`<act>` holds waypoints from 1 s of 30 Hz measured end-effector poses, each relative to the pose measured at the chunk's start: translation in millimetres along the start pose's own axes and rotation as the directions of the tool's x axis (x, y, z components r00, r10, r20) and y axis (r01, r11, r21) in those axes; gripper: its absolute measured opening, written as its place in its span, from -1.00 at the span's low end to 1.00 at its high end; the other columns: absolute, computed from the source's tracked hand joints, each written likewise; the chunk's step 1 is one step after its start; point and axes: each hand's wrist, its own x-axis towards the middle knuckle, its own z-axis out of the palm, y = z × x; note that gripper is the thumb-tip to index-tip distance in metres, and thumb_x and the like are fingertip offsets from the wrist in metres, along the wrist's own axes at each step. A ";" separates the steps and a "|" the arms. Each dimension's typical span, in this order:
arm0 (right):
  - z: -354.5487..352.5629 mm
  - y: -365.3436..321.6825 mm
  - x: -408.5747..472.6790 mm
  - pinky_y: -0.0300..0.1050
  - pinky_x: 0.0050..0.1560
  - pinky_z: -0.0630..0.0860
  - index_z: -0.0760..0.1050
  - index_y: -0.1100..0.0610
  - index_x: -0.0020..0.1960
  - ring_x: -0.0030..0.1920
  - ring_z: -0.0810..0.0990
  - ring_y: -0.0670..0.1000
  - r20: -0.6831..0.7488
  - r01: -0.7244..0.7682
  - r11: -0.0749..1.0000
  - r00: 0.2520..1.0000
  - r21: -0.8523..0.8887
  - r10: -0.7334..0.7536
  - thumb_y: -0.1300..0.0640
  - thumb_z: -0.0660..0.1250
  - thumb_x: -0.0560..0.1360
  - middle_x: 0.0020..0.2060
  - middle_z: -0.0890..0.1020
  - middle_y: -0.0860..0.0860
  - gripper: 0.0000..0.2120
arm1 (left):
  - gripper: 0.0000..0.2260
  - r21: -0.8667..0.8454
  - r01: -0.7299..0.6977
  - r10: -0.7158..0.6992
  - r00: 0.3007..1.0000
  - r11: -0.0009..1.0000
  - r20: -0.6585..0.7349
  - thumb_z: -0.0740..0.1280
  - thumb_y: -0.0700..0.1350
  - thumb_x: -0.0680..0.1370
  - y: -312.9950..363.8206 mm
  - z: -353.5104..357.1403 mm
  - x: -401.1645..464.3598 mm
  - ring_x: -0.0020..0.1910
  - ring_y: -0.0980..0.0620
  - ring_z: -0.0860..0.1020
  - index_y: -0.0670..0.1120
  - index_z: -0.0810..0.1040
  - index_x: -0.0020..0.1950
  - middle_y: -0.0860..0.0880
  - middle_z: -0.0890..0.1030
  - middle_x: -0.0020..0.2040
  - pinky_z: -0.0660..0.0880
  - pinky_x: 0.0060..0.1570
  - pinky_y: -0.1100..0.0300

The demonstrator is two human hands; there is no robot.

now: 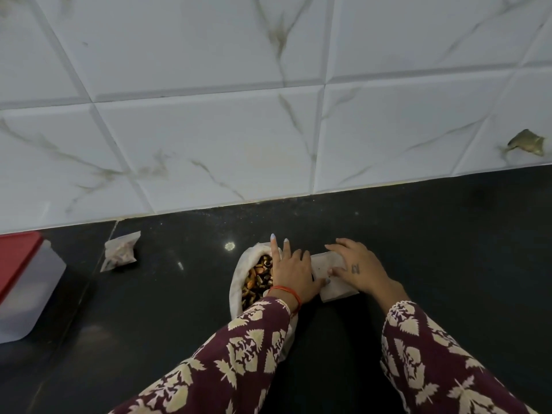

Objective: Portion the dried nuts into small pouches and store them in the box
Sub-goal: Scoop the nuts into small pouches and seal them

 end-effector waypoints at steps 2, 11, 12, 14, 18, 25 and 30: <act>4.3 1.1 0.1 -0.02 0.37 0.25 0.31 -0.04 0.44 0.42 0.25 0.04 -0.043 0.014 1.000 0.999 0.000 -0.014 -0.04 0.33 0.49 0.46 0.25 -0.01 -0.47 | -0.34 0.003 -0.005 0.005 1.000 1.000 -0.008 0.07 0.34 0.51 0.4 2.3 0.5 0.52 -0.21 0.05 -0.12 0.36 0.41 -0.11 0.44 0.37 -0.59 0.20 -0.22; 27.5 8.0 -5.8 0.04 0.12 0.47 0.64 0.13 -0.03 0.15 0.55 0.12 -0.443 0.163 0.985 0.888 0.049 -0.124 0.23 0.50 0.33 0.19 0.57 0.10 -0.78 | -0.54 -0.074 -0.016 0.005 0.990 0.997 -0.144 0.25 0.21 0.49 2.7 3.9 -5.5 0.44 -0.23 0.28 -0.11 0.56 0.19 -0.11 0.56 0.22 -0.55 0.29 -0.17; 27.8 6.5 -7.1 0.03 0.07 0.51 0.64 0.13 -0.10 0.10 0.58 0.12 -0.484 0.170 0.983 0.867 0.067 -0.117 0.27 0.51 0.31 0.14 0.61 0.10 -0.82 | -0.61 -0.096 -0.021 0.004 0.986 0.995 -0.169 0.28 0.14 0.50 3.6 2.8 -5.9 0.42 -0.22 0.31 -0.11 0.58 0.15 -0.10 0.57 0.19 -0.55 0.29 -0.15; 26.8 3.7 -9.1 -0.05 0.02 0.51 0.64 0.13 -0.18 0.03 0.60 0.09 -0.529 0.179 0.978 0.843 0.107 -0.097 0.28 0.51 0.31 0.06 0.64 0.08 -0.87 | -0.74 -0.124 -0.024 -0.003 0.976 0.992 -0.216 0.30 0.00 0.52 4.6 1.8 -5.1 0.39 -0.20 0.36 -0.12 0.60 0.10 -0.09 0.60 0.13 -0.52 0.32 -0.15; 15.1 -2.6 -17.9 -0.21 0.02 0.40 0.64 0.09 -0.18 0.02 0.60 0.02 -0.525 0.165 0.973 0.849 0.159 -0.059 0.22 0.50 0.35 0.00 0.66 0.01 -0.92 | -0.96 -0.192 -0.041 -0.031 0.933 0.980 -0.358 0.43 -0.16 0.39 3.8 -1.7 -3.3 -0.01 -0.11 0.62 -0.08 0.60 -0.20 -0.04 0.63 -0.21 -0.11 0.41 -0.26; -38.6 -32.6 -52.7 -0.29 -0.16 0.49 0.62 -0.01 -0.16 -0.19 0.60 -0.20 -0.442 0.163 0.914 0.897 0.372 0.020 0.10 0.47 0.40 -0.27 0.65 -0.17 -0.95 | -0.87 -0.597 -0.155 -0.157 0.886 0.787 -0.437 0.31 -0.11 0.54 -5.5 -43.9 -31.3 -0.15 0.02 0.60 -0.07 0.56 0.06 -0.01 0.65 -0.12 0.51 0.07 0.02; -42.4 -73.5 -68.8 -0.26 -0.20 0.55 0.60 -0.01 -0.18 -0.24 0.61 -0.23 -0.458 0.216 0.827 0.887 0.519 0.056 0.12 0.46 0.40 -0.27 0.64 -0.16 -0.94 | -0.64 -0.681 -0.181 -0.203 0.873 0.710 -0.444 0.36 -0.07 0.51 -23.9 -68.0 -73.6 -0.05 0.15 0.56 0.01 0.46 0.31 0.05 0.61 0.06 0.52 0.02 0.18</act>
